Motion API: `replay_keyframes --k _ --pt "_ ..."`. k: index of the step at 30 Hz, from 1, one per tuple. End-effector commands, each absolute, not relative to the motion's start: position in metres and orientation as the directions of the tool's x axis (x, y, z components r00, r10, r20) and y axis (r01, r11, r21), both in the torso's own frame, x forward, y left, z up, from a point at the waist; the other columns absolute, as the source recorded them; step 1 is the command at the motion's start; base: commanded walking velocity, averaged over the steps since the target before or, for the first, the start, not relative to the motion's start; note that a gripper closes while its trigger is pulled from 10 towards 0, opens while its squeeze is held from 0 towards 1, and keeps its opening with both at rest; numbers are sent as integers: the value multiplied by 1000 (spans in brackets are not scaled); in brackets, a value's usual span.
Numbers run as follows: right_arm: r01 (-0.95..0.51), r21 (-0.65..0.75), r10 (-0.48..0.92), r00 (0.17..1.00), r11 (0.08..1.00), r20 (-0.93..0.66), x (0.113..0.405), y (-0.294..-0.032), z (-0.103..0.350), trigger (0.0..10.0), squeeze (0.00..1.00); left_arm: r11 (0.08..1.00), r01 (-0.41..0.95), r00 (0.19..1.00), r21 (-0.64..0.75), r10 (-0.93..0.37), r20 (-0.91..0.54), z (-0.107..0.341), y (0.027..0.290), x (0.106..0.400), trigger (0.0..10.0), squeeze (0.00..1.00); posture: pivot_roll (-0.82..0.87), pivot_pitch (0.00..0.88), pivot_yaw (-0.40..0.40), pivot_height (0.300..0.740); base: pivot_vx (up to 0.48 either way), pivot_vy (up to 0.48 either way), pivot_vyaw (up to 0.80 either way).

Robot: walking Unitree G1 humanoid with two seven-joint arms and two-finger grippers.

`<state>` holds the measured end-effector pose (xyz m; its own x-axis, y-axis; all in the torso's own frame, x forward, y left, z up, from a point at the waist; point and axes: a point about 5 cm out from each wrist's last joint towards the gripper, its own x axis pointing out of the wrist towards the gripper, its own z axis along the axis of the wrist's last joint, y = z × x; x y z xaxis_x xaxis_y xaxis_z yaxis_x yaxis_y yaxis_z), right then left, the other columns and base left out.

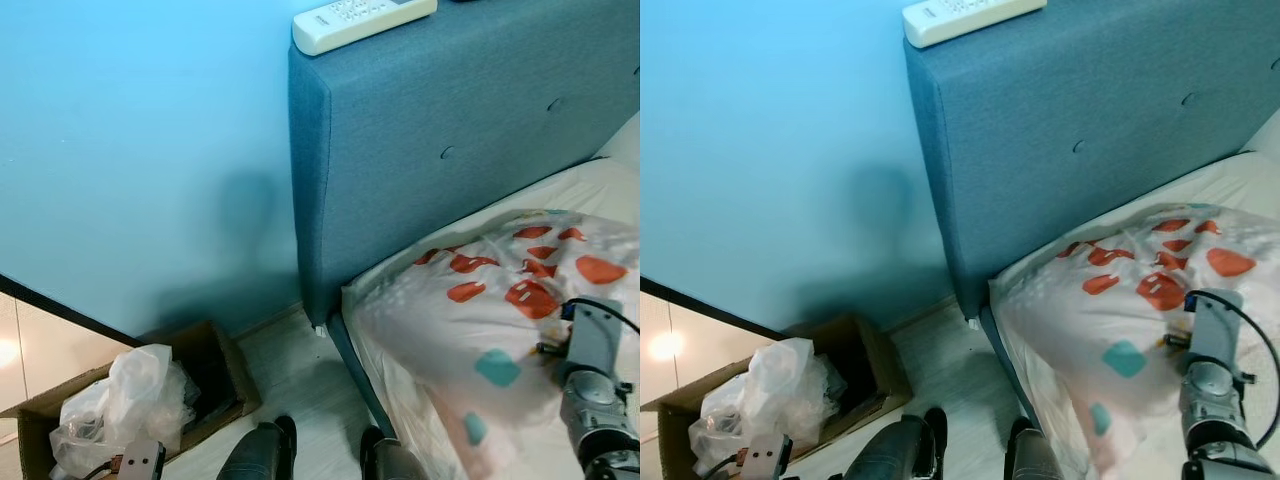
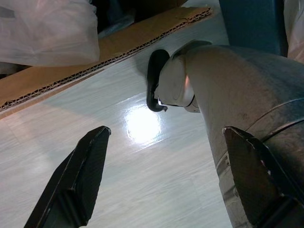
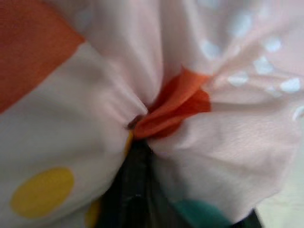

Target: Clean up the room

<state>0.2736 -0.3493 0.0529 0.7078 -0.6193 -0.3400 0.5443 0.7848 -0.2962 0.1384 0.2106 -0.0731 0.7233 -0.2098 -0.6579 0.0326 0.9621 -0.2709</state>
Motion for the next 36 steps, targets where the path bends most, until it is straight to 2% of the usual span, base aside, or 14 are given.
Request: replay_keyframes --k 1,8,9,10,12,17,18,21,22,23,25,26,31,36 --pt "558 -356 -662 647 750 -379 259 -352 40 10000 1000 935 34 664 -354 -286 -691 -83 198 122 10000 0 188 383 31 740 0 0 0" --pt "541 -488 -715 629 685 -306 260 -366 55 10000 1000 899 41 652 -435 -354 -670 -83 189 126 10000 0 170 341 25 740 0 0 0" --pt "556 -563 -764 600 612 -238 260 -385 75 10000 1000 879 44 650 -475 -386 -654 -83 181 133 10000 0 160 304 19 740 0 0 0" --pt "556 -563 -764 600 612 -238 260 -385 75 10000 1000 879 44 650 -475 -386 -654 -83 181 133 10000 0 160 304 19 740 0 0 0" --pt "591 -617 -817 555 519 -156 257 -407 100 10000 1000 864 42 652 -502 -404 -641 -82 176 142 10000 0 150 271 14 740 0 0 0" --pt "615 -662 -848 526 428 -60 255 -423 126 10000 1000 857 34 652 -515 -409 -639 -82 173 152 10000 0 129 225 9 740 0 0 0" --pt "615 -662 -848 526 428 -60 255 -423 126 10000 1000 857 34 652 -515 -409 -639 -82 173 152 10000 0 129 225 9 740 0 0 0" --pt "615 -576 -776 628 539 -56 272 -408 131 10000 1000 856 29 652 -516 -408 -639 -81 172 158 10000 0 104 181 3 740 0 0 0" --pt "587 -413 -684 716 697 -137 288 -382 117 10000 588 856 34 656 -516 -408 -634 -79 169 167 10000 0 92 154 -1 740 0 0 0" --pt "570 -330 -644 743 752 -183 292 -370 108 10000 588 856 38 659 -516 -409 -631 -77 168 171 10000 0 92 154 -1 740 0 0 0" --pt "570 -330 -644 743 752 -183 292 -370 108 10000 588 856 38 659 -516 -409 -631 -77 168 171 10000 0 92 154 -1 740 0 0 0" --pt "551 -247 -601 761 797 -244 295 -356 93 10000 0 854 41 669 -519 -409 -620 -75 166 178 10000 0 83 132 -4 740 0 0 0" --pt "446 -150 -467 789 882 -401 296 -304 47 10000 0 846 59 694 -530 -416 -587 -65 158 203 10000 0 58 82 -5 740 0 0 0" --pt "371 -125 -384 789 920 -479 294 -281 29 10000 0 868 70 661 -492 -409 -629 -68 159 200 10000 0 45 54 -6 740 0 0 0"
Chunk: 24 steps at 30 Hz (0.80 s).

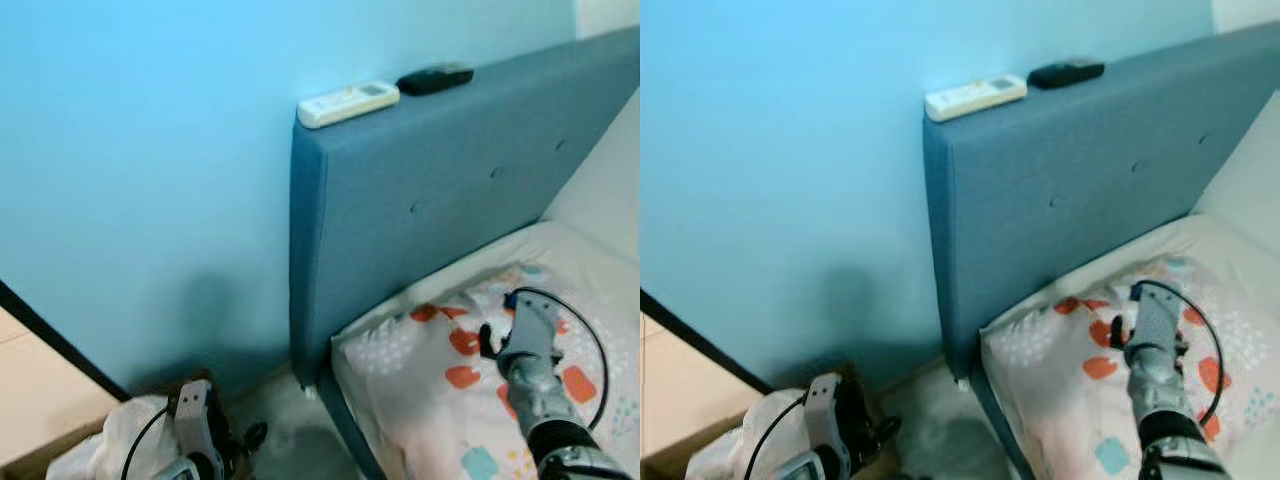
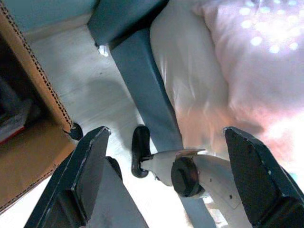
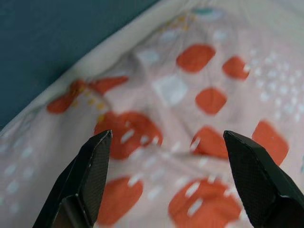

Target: Clean up the room

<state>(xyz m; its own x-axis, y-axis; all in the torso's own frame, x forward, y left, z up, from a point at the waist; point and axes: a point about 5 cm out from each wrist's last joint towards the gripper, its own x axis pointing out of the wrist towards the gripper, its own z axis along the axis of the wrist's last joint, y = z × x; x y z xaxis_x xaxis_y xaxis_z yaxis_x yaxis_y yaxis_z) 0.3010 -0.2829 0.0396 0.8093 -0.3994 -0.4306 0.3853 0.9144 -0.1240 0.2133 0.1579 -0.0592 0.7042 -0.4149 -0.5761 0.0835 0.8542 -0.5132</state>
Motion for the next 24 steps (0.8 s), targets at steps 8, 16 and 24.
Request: replay_keyframes --k 8,16,24 --pt "112 -138 -171 805 984 -567 294 -240 9 10000 0 929 17 589 -369 -308 -747 -83 174 177 10000 0 38 12 -29 740 0 0 0" --pt "139 -202 -235 767 969 -597 283 -260 5 10000 0 955 -8 539 -297 -246 -806 -92 175 160 10000 0 21 0 -38 740 0 -47 0" --pt "142 -196 -232 779 970 -583 281 -267 7 10000 0 959 -30 526 -281 -224 -820 -94 168 161 10000 0 7 0 -31 740 0 -331 0"
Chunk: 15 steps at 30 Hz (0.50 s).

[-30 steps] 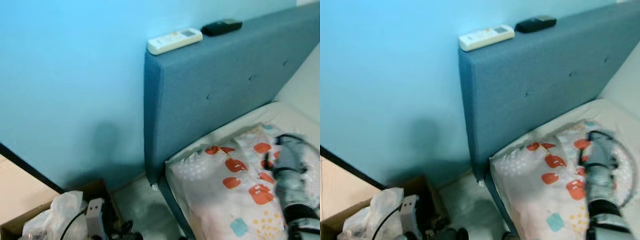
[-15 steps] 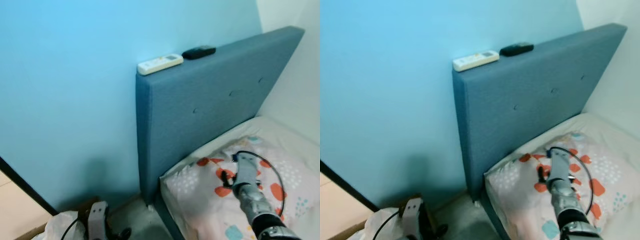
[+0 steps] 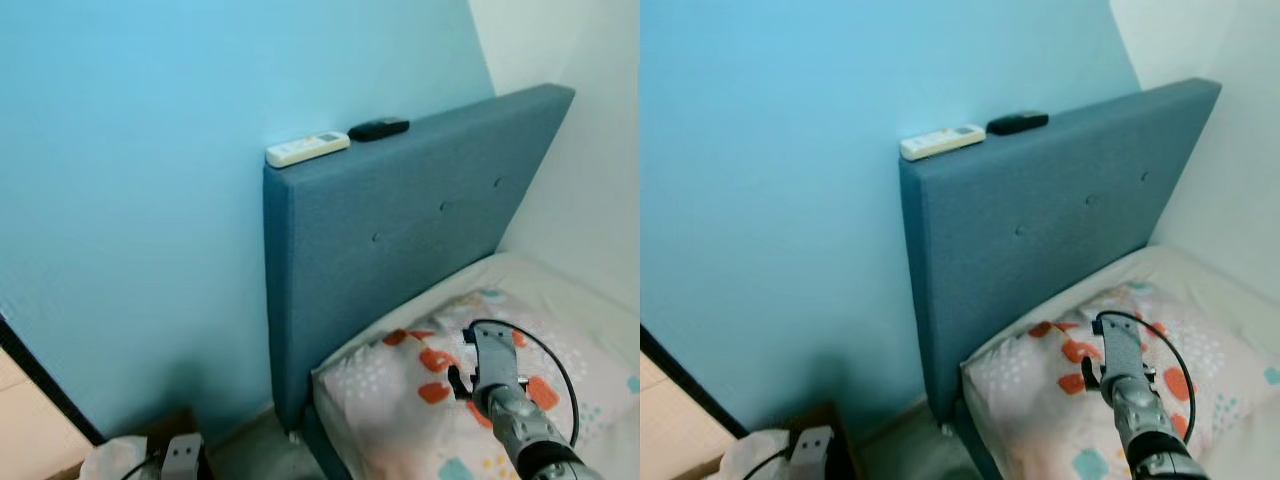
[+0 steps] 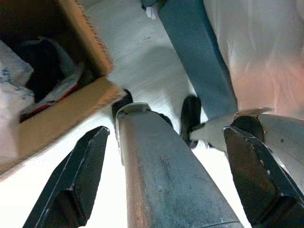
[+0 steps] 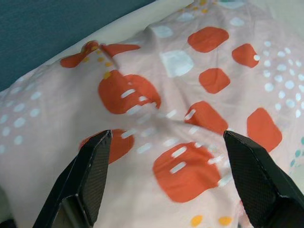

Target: Clean up the room

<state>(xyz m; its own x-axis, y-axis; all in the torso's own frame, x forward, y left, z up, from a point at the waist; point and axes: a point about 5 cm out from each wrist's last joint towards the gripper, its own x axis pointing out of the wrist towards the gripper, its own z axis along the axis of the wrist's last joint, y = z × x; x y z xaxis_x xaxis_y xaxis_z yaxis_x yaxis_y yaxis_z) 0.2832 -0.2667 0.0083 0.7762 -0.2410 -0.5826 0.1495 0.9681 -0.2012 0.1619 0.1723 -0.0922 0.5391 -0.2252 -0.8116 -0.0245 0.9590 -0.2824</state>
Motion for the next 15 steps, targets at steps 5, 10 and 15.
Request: replay_keyframes --k 5,10,15 --pt "66 -180 -159 807 981 -569 281 -258 5 10000 0 964 -40 535 -263 -202 -820 -92 168 165 10000 0 7 0 -31 740 0 0 315" --pt "-14 -159 -81 814 987 -574 282 -245 1 10000 0 966 -47 540 -254 -190 -820 -91 170 169 10000 0 8 0 -32 740 0 0 788" --pt "-60 -132 -28 812 989 -583 282 -239 0 10000 0 968 -49 535 -246 -182 -825 -91 171 167 10000 0 7 0 -32 740 0 0 788"
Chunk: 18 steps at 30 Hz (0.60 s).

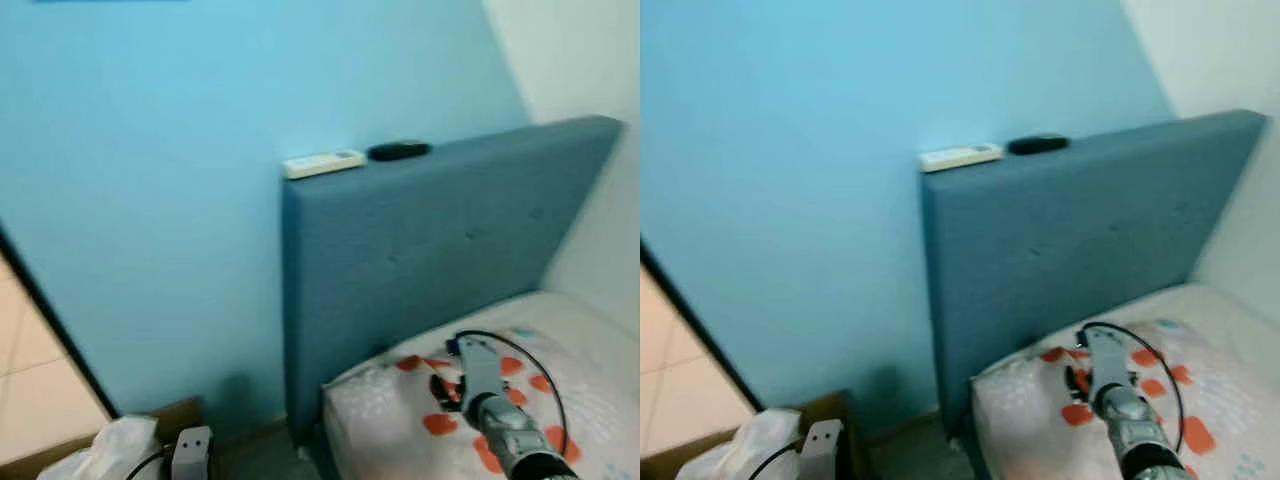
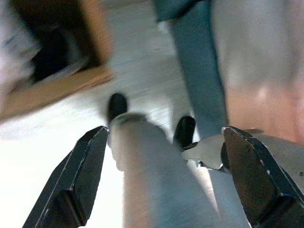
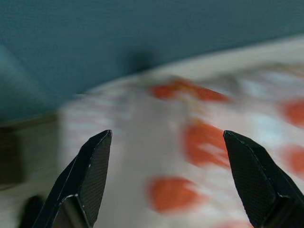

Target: Clean up the room

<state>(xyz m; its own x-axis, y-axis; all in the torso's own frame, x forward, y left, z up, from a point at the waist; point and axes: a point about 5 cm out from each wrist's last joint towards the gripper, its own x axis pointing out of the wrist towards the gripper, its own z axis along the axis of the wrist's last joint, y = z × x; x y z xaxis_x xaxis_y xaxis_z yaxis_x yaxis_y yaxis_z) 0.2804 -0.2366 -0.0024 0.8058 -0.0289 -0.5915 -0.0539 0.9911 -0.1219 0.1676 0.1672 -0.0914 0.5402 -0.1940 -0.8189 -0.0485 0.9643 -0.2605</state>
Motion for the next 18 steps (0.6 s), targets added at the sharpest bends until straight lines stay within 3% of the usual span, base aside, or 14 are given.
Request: replay_keyframes --k 1,12,15,18 --pt "-69 -128 -20 809 989 -587 281 -239 0 10000 0 968 -48 531 -245 -183 -827 -92 170 166 10000 0 6 0 -33 740 0 0 788" --pt "-65 -120 -23 788 991 -615 276 -242 -5 10000 0 967 -39 528 -252 -194 -827 -92 167 167 10000 0 3 0 -36 740 0 0 788" --pt "16 -174 -124 768 985 -628 269 -254 -9 10000 0 962 -31 529 -270 -214 -821 -92 166 168 10000 0 3 0 -34 740 0 0 788" --pt "104 -239 -235 741 965 -629 263 -268 -10 10000 0 964 7 528 -267 -230 -817 -91 164 168 10000 0 5 0 -34 740 0 0 0"
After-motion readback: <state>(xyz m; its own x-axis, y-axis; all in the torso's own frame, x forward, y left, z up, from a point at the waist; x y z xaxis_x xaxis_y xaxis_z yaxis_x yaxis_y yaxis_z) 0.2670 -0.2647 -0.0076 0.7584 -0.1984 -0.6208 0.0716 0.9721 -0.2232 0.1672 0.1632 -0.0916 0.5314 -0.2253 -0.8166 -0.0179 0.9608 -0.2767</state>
